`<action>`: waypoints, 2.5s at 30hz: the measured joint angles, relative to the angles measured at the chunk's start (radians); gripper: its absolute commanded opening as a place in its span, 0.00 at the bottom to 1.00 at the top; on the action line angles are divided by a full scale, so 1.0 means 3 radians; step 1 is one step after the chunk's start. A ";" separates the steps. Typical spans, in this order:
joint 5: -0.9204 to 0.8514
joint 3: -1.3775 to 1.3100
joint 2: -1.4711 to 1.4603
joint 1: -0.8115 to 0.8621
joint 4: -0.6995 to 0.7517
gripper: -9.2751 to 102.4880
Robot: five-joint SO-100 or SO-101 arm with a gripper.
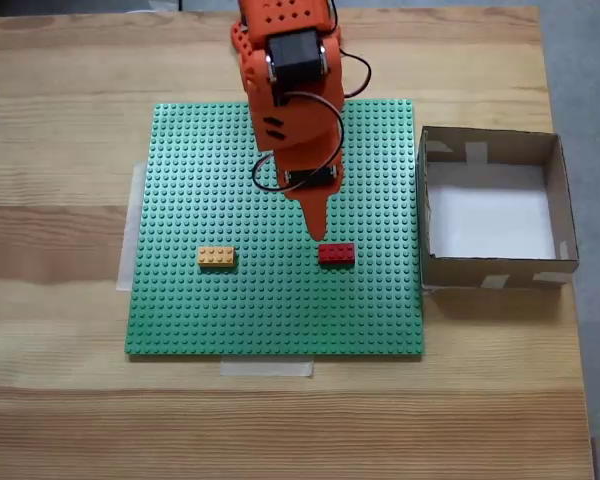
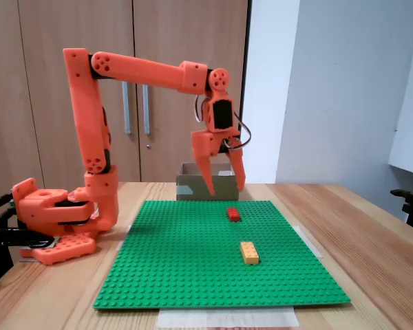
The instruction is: Pick the red lego block and put it in the box.
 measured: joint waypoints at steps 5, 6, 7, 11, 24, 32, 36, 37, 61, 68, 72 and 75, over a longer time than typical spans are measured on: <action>0.0077 -0.0133 -0.0261 -0.0015 -0.0036 0.32; 0.0092 -0.0174 -0.0322 -0.0036 -0.0036 0.32; 0.0107 -0.0215 -0.0378 -0.0051 -0.0046 0.32; 0.0189 -0.0363 -0.0547 -0.0066 -0.0087 0.32; 0.0557 -0.0772 -0.1135 -0.0143 -0.0077 0.31; 0.0665 -0.0798 -0.1294 -0.0205 -0.0077 0.31; 0.0665 -0.0828 -0.1319 -0.0199 -0.0138 0.31; 0.0665 -0.0828 -0.1319 -0.0220 -0.0164 0.31; 0.0629 -0.0726 -0.1324 -0.0291 -0.0189 0.31; 0.0522 -0.0726 -0.1324 -0.0276 -0.0184 0.31; 0.0506 -0.0726 -0.1324 -0.0179 -0.0205 0.31; 0.0430 -0.0726 -0.1324 -0.0164 -0.0235 0.29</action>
